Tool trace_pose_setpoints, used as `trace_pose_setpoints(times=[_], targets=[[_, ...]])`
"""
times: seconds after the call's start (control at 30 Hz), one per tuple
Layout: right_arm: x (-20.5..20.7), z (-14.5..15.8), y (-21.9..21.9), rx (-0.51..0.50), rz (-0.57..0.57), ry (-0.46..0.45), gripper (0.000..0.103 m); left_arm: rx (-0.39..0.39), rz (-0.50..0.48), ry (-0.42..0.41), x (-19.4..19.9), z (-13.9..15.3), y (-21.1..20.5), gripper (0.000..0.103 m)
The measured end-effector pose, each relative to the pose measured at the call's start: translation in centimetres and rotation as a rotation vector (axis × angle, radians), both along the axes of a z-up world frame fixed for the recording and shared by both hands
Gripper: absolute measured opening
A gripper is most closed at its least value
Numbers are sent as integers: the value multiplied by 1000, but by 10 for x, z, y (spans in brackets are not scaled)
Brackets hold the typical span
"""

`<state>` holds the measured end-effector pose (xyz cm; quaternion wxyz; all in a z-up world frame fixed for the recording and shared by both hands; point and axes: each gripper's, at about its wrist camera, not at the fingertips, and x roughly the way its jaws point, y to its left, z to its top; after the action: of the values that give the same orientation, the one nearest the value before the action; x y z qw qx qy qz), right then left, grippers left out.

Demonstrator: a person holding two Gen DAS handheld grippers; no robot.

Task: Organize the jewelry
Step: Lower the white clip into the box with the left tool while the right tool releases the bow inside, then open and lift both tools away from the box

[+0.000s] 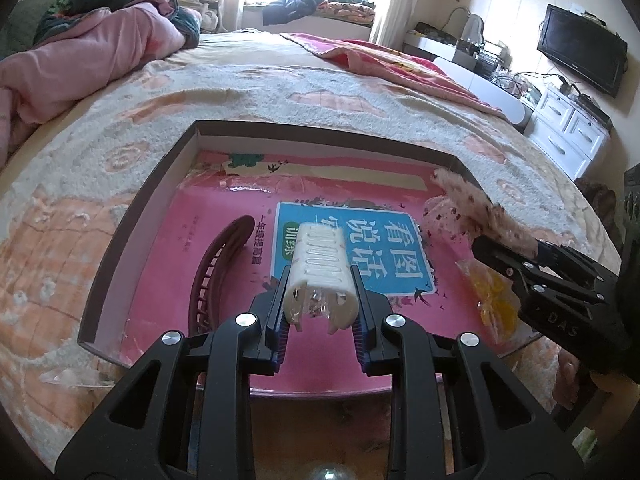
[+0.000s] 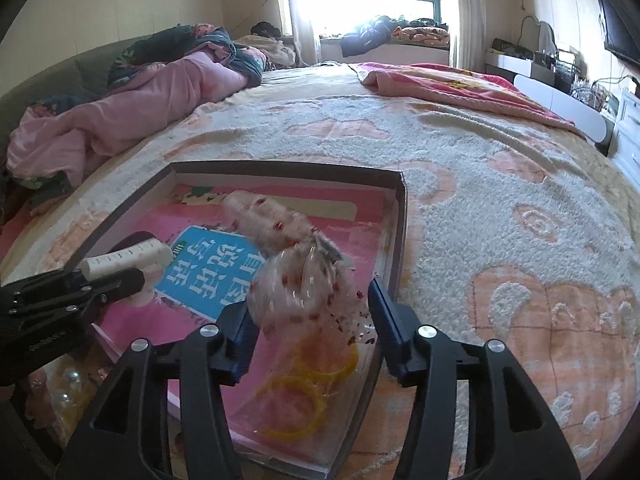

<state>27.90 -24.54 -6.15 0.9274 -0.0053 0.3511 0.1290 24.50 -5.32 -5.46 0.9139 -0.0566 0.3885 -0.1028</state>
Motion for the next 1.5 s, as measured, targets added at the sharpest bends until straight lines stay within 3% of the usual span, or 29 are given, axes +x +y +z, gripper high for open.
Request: trace_pose_setpoints(times=[0.27, 0.33, 0.67, 1.0, 1.1, 1.17, 1.5], targets=[[-12, 7, -2, 51, 16, -14, 72, -13, 18, 3, -3, 0, 7, 19], [-14, 8, -3, 54, 9, -17, 75, -14, 21, 2, -4, 0, 8, 23], [-26, 12, -16, 62, -34, -27, 77, -21, 29, -29, -17, 11, 9, 50], [-54, 23, -14, 28, -35, -93, 88, -29, 49, -63, -35, 21, 16, 72], [-64, 27, -12, 29, -33, -108, 90, -28, 53, -72, -42, 23, 18, 75], [-68, 29, -11, 32, -30, -114, 91, -30, 55, -78, -46, 25, 19, 83], [-88, 32, -6, 23, -31, -140, 92, -34, 68, -104, -69, 32, 34, 84]])
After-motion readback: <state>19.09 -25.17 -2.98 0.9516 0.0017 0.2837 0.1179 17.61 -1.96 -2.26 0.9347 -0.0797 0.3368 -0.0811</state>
